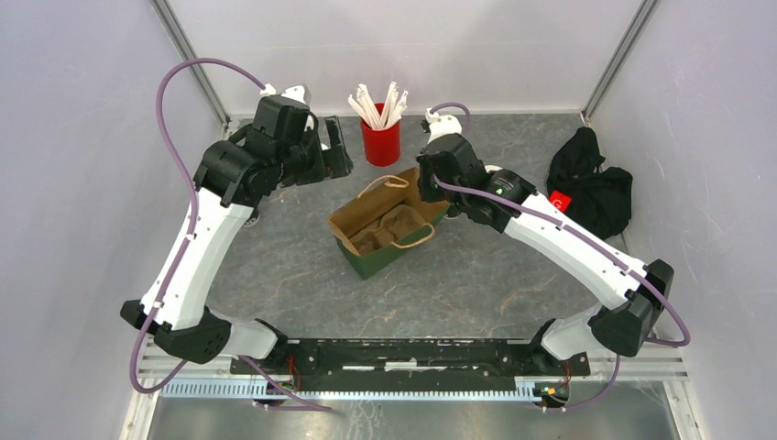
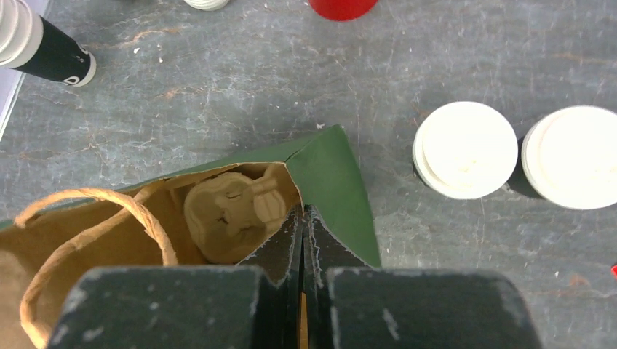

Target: Pack the takeout coffee

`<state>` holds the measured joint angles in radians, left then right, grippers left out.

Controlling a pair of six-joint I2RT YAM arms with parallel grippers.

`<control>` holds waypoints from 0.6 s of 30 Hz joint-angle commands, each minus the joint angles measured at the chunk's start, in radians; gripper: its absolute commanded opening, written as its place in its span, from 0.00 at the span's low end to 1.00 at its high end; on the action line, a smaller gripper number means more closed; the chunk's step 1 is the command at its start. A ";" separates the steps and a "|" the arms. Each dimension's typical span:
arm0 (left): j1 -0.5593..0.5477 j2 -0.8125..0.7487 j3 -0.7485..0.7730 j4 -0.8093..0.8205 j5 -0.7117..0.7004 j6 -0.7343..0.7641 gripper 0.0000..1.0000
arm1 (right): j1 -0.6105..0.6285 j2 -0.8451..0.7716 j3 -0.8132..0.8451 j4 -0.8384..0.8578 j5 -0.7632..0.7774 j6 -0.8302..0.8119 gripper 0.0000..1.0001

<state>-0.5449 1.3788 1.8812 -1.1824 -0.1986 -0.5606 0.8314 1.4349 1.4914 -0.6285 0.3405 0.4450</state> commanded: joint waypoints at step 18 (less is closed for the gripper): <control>0.022 -0.055 -0.184 -0.195 0.302 -0.130 0.89 | -0.052 0.039 0.039 -0.032 -0.026 0.355 0.00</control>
<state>-0.5278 1.3460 1.7599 -1.3857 0.0280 -0.6445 0.7826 1.4651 1.4921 -0.6743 0.3111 0.7345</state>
